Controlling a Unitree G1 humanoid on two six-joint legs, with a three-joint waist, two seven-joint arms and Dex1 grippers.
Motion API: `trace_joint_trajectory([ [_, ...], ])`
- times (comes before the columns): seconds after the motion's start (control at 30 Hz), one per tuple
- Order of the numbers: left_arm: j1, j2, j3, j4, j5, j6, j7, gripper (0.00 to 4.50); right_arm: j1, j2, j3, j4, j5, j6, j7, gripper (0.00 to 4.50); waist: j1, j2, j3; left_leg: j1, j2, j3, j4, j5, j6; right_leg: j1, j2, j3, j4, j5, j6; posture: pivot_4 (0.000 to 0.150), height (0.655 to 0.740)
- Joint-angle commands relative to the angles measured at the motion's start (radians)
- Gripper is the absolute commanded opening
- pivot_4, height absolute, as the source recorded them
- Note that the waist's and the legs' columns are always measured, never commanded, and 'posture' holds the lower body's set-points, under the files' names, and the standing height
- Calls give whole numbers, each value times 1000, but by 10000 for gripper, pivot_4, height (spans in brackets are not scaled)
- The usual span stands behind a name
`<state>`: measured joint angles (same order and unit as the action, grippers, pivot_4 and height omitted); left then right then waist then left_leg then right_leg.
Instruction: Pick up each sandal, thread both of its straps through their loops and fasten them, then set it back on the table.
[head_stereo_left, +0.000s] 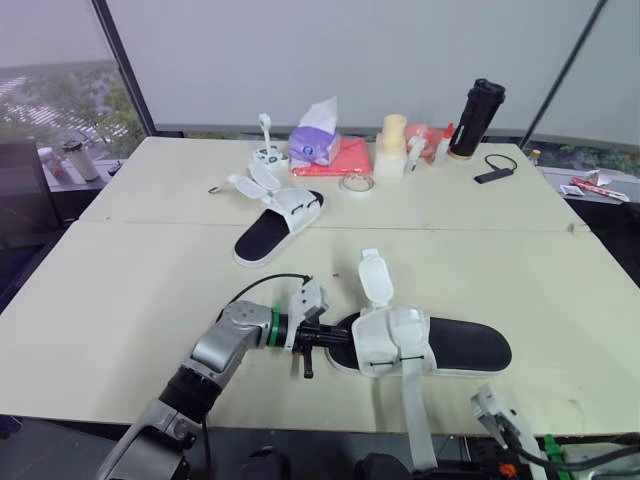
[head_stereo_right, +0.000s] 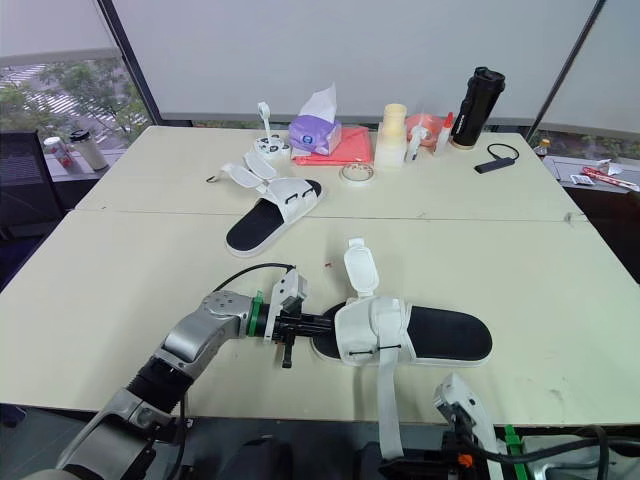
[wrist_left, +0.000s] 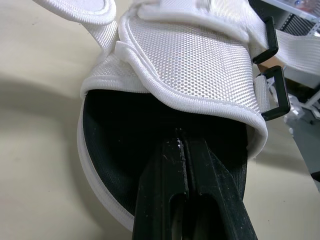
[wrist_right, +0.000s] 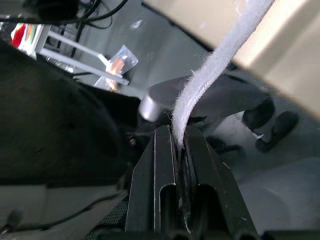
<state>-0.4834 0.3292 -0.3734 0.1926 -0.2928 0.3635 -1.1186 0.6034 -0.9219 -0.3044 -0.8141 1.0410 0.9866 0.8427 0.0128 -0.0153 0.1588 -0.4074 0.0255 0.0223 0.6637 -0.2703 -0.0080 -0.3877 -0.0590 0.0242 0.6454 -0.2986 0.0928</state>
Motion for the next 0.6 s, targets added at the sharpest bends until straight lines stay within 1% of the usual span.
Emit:
trace_joint_trajectory([
  [0.03,17,14,-23,69,64,12,22,0,-23,6,-77,-15,93,-22,11,424,0,0,0,0,0,0,0,0,0,0,0,0,0,0,0,1500,7400],
  [0.1,15,14,-27,72,66,9,19,0,-47,8,-110,-1,145,-25,6,424,0,-1,-1,0,0,0,0,0,0,0,0,0,0,0,0,1500,7400],
  [0.23,13,13,-36,73,68,8,12,0,-163,9,-179,65,342,-42,-44,424,0,-2,-1,0,0,0,0,0,0,1,0,0,0,0,0,1500,7400],
  [0.3,11,11,-37,75,68,8,11,0,-202,8,-186,88,412,-43,-76,424,1,-2,-1,0,0,0,0,0,0,1,0,0,0,0,0,1500,7400],
  [0.37,8,7,-40,80,71,6,10,0,-285,11,-142,124,478,-48,-124,424,1,-2,-1,0,0,0,0,0,0,1,-1,0,0,0,0,1500,7400],
  [0.43,7,1,-43,85,75,3,11,0,-393,42,-69,195,510,-54,-189,424,0,-2,-2,0,0,0,0,0,0,1,-1,0,0,0,0,1500,7400],
  [0.6,11,-9,-46,83,78,2,15,0,-597,158,35,408,492,-55,-326,424,2,-2,-2,0,-1,0,1,0,0,1,-4,1,0,0,-1,1500,7400],
])
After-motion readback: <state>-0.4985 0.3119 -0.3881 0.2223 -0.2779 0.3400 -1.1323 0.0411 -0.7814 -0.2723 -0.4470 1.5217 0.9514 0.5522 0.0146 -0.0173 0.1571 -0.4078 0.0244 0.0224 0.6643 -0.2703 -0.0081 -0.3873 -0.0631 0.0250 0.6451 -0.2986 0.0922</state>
